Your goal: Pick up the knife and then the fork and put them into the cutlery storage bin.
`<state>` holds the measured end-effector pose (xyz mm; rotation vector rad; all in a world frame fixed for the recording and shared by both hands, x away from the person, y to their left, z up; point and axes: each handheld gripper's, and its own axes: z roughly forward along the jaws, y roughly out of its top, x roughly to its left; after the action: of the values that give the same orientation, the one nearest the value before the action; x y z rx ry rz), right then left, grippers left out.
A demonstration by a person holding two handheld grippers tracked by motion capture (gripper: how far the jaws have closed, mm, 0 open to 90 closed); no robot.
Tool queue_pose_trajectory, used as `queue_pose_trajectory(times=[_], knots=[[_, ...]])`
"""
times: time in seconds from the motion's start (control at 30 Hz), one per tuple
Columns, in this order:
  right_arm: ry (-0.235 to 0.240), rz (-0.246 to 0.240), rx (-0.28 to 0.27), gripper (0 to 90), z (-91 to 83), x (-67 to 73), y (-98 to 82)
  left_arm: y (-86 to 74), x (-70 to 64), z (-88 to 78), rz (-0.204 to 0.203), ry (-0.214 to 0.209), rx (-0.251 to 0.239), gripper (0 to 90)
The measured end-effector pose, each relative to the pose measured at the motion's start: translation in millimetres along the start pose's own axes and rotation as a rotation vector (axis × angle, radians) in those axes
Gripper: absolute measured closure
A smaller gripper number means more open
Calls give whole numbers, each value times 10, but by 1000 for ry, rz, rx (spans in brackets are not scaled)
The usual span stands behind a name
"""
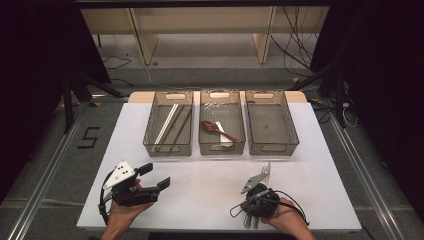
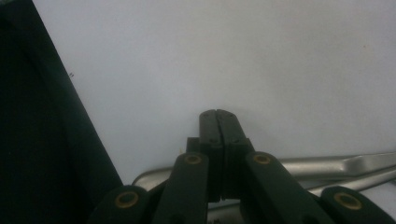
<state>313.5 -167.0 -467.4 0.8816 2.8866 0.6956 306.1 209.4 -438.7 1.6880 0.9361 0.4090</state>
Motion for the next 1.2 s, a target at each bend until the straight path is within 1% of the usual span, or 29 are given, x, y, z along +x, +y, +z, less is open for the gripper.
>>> queue_pose_trajectory(times=[0.13, 0.2, 0.23, 0.3, 0.4, 0.43, 0.53, 0.6, 0.67, 0.7, 0.77, 0.87, 0.9, 0.93, 1.03, 1.1, 1.2], knots=[[9, -1, 9, 900, -12, 2, -6, -6, 1, 1, -2, 0, 3, 159], [-1, -3, 15, 900, -17, 9, -6, -6, 6, -6, -2, 2, 3, 160], [-3, -10, 21, 900, -21, 9, -9, -7, 3, -6, -8, 3, 0, 159], [-5, -21, 21, 900, -24, 10, -21, -5, 0, -6, -1, 2, 5, 160], [-6, -13, 32, 900, -44, 5, -43, -4, -19, 0, 2, 1, 1, 160], [-5, -19, 35, 900, -51, -2, -53, -4, -22, 1, 4, 0, 2, 159], [-14, -17, 46, 900, -76, -14, -87, -4, -21, 3, 3, 0, 1, 160], [-10, -14, 54, 900, -96, -35, -113, -8, -15, -2, 9, 0, 8, 159], [-17, -2, 63, 900, -118, -58, -142, -13, -11, -9, 4, 2, 1, 159], [-21, -7, 63, 900, -126, -77, -158, -16, -4, -13, 3, 3, 1, 160], [-30, 14, 71, 900, -152, -99, -185, -16, 5, -23, 3, 4, 2, 160], [-50, 26, 72, 900, -186, -155, -237, -16, -4, -23, 6, 4, -1, 160], [-58, 39, 76, 900, -200, -170, -253, -15, -8, -21, 9, 3, 1, 159], [-67, 38, 73, 900, -210, -195, -271, -15, -10, -21, 12, 1, 5, 159], [-93, 54, 81, 900, -244, -254, -310, -14, -11, -16, 13, 1, 5, 160], [-95, 67, 79, 900, -257, -296, -326, -14, -11, -17, 13, 1, 5, 159], [-96, 65, 76, 900, -260, -323, -329, -14, -14, -14, 14, 2, 4, 159]])
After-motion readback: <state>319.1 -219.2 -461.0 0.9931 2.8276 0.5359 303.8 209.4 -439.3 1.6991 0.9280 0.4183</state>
